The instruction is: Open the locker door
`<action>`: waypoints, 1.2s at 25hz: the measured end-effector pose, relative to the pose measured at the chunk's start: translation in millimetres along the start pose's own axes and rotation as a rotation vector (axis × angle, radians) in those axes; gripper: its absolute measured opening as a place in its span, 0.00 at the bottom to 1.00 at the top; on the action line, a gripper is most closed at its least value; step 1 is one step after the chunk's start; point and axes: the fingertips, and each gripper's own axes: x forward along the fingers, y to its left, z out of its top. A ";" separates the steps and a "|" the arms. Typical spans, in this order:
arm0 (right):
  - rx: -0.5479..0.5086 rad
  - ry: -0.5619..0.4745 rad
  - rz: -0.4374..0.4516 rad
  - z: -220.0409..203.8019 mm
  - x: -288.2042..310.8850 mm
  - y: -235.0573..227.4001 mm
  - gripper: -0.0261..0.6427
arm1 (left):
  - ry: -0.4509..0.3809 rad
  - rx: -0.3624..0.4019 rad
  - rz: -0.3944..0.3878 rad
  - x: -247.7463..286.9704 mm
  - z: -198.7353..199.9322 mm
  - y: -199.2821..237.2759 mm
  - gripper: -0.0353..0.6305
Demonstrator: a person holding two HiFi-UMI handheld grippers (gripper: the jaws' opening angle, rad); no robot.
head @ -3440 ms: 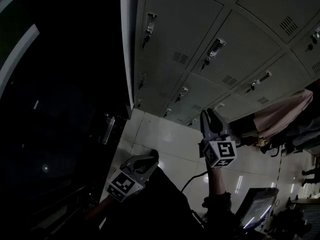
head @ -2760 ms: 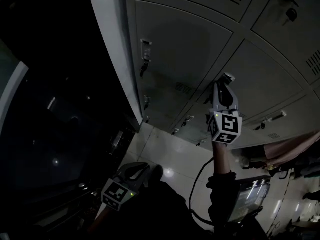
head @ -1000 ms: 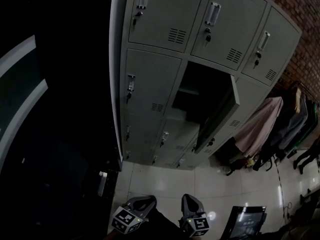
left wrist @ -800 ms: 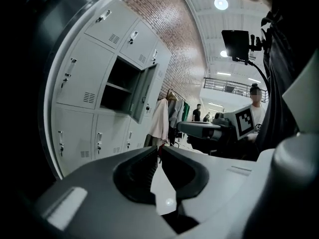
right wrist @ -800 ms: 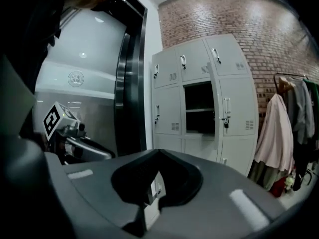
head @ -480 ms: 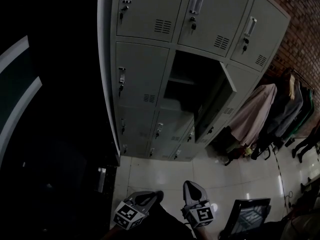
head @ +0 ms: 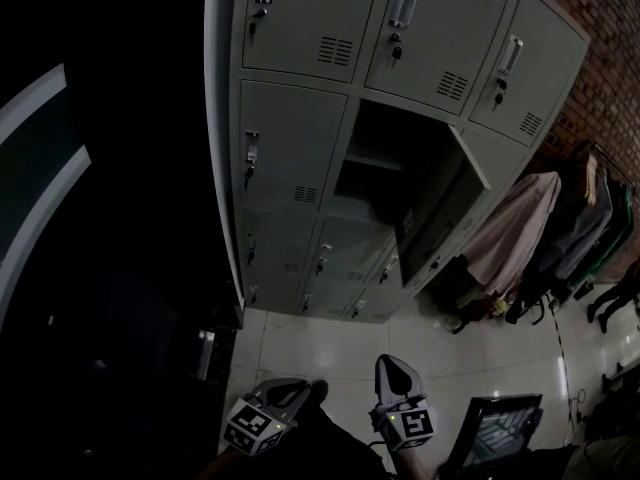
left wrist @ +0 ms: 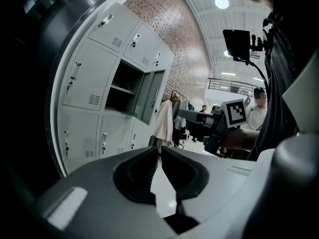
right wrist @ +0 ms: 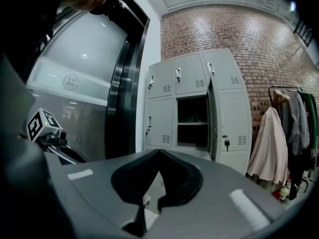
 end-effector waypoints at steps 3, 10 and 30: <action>-0.008 0.014 0.003 2.9 2.1 1.5 0.04 | -0.002 -0.009 -0.010 1.6 1.9 -1.9 0.12; -0.016 0.029 -0.017 -1.6 2.0 -5.3 0.04 | 0.001 0.000 -0.024 5.4 3.1 1.1 0.12; -0.021 0.016 -0.003 7.5 19.3 4.0 0.04 | -0.008 -0.003 -0.015 0.7 3.4 18.3 0.12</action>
